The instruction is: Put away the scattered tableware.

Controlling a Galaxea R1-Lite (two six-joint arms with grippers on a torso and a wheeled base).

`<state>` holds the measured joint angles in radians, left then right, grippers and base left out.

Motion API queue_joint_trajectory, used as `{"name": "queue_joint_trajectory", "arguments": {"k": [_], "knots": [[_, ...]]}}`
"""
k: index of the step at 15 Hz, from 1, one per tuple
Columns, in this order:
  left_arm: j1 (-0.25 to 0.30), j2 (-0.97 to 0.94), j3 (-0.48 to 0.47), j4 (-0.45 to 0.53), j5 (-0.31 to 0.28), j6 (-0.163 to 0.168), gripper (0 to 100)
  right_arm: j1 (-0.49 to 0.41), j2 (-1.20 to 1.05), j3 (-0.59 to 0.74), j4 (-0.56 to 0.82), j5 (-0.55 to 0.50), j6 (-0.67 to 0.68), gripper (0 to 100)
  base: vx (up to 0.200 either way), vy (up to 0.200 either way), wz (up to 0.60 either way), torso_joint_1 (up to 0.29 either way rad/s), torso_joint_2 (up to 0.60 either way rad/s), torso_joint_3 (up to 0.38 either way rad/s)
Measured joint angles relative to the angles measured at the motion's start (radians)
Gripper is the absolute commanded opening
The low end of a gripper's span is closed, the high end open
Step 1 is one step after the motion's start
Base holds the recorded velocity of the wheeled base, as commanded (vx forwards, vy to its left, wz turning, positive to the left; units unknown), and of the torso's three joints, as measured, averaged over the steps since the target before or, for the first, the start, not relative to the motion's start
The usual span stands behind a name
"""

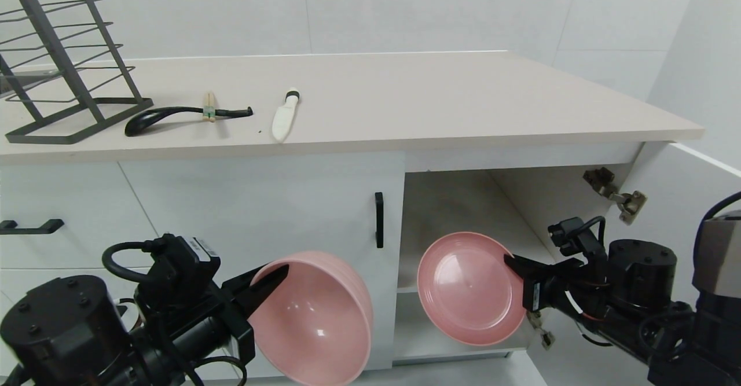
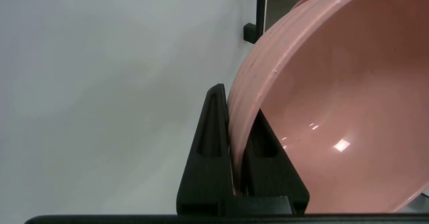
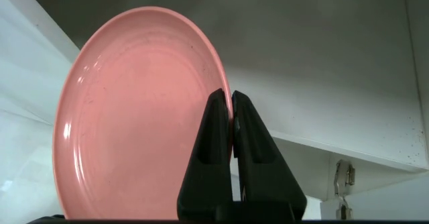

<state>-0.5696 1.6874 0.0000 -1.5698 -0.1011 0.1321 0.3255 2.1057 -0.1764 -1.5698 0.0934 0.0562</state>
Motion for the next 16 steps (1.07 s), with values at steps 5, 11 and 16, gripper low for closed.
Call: {"name": "queue_joint_trajectory", "arguments": {"k": [5,11,16], "knots": [[-0.009,0.008,0.0,0.0,0.0,0.0,0,0.008,0.003,0.015,0.0,-0.002,0.0,0,0.0,0.0,0.0,-0.596,0.05,-0.494],[-0.01,0.006,0.0,0.001,0.0,0.0,0,0.019,0.002,0.018,0.001,-0.002,0.001,0,0.033,0.0,0.0,-0.328,0.01,-0.254],[0.018,0.036,0.0,0.001,0.024,0.0,0,0.017,0.002,0.019,0.0,-0.002,0.0,0,0.16,0.0,0.0,0.001,0.0,-0.055]]}}
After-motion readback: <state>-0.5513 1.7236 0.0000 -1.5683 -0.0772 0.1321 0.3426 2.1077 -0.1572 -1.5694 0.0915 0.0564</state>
